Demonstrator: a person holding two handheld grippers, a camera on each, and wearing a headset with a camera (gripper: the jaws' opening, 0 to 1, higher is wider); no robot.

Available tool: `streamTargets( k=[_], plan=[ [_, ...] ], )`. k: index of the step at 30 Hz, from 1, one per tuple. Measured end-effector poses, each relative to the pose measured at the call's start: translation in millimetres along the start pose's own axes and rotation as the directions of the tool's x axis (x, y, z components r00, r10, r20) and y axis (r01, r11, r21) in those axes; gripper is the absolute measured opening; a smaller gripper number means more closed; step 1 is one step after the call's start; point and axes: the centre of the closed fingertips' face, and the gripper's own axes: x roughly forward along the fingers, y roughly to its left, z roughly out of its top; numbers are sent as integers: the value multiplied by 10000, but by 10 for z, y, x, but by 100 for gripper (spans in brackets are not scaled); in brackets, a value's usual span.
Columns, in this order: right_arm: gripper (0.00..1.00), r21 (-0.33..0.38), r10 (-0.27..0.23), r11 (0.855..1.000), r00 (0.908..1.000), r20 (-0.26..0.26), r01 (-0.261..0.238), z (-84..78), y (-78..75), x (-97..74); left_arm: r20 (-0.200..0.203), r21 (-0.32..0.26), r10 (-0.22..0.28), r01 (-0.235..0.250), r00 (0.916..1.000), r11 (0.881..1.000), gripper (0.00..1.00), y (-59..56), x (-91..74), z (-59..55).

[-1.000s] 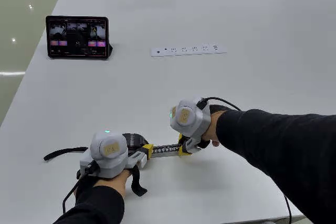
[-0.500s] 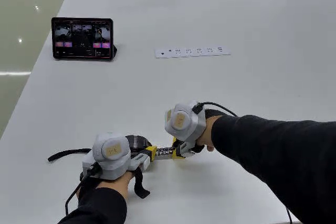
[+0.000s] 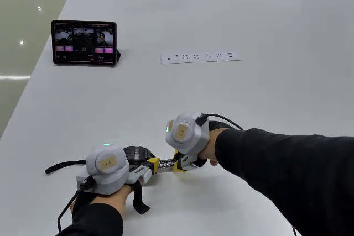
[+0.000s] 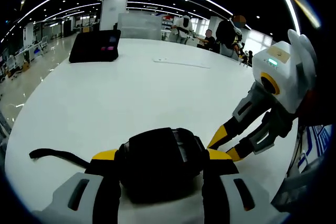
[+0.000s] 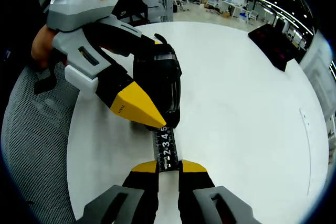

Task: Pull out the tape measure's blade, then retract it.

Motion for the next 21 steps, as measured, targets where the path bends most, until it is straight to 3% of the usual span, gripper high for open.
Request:
streamTargets(
  k=[21],
  plan=[
    [10,115,159,9998,9981,595,-166,219,39,95,-94,-186,-153,151,9998,9997,58,-6,0,-1]
  ],
)
